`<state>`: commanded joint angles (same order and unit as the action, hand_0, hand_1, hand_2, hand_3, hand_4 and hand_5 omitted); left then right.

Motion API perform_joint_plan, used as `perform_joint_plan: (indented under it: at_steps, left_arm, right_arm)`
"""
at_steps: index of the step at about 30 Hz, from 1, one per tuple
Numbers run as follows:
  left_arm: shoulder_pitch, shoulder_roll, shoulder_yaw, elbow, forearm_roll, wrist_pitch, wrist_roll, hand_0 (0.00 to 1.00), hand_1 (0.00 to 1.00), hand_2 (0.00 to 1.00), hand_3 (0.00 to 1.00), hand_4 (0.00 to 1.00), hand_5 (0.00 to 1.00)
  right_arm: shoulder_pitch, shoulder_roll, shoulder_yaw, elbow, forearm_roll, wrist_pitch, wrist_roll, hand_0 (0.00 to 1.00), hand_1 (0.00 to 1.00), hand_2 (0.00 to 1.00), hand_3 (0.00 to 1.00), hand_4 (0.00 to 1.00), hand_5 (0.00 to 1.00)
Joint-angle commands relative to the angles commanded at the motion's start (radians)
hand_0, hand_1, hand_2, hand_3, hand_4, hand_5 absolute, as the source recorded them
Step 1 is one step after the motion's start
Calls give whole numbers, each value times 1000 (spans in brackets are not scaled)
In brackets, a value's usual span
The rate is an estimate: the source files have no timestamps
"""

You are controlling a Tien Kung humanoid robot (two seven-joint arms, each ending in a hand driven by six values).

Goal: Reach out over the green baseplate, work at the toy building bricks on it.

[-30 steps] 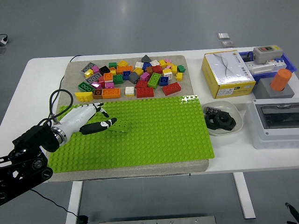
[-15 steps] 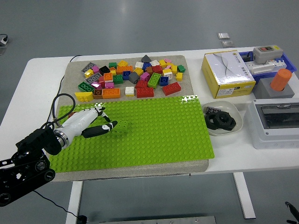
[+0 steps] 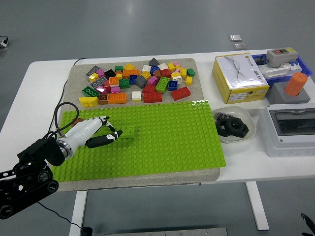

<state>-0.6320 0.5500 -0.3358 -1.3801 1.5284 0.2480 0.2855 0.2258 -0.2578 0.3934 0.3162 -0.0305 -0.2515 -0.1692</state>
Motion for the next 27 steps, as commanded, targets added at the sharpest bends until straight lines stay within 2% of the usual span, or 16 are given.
perform_joint_plan:
  at_steps: [7, 12, 22, 27]
  left_arm:
    - [3, 18, -3, -16, 8, -11, 15, 998, 998, 998, 669, 698, 998]
    - [-2, 21, -6, -25, 24, 0, 5, 998, 998, 998, 669, 698, 998]
    - [-30, 1, -34, -24, 77, 24, -10, 998, 998, 998, 677, 698, 998]
    - [-40, -34, -40, 0, 78, 27, -16, 998, 998, 998, 674, 700, 998]
  right_arm:
    - [-2, -1, -1, 0, 3, -1, 1, 681, 657, 715, 733, 879, 836]
    - [-1, -1, -1, 0, 4, -1, 1, 681, 657, 715, 733, 879, 836]
    - [3, 0, -1, 1, 5, -1, 0, 682, 656, 715, 733, 879, 836]
    - [4, 0, 5, 1, -6, -1, -4, 683, 656, 715, 733, 879, 836]
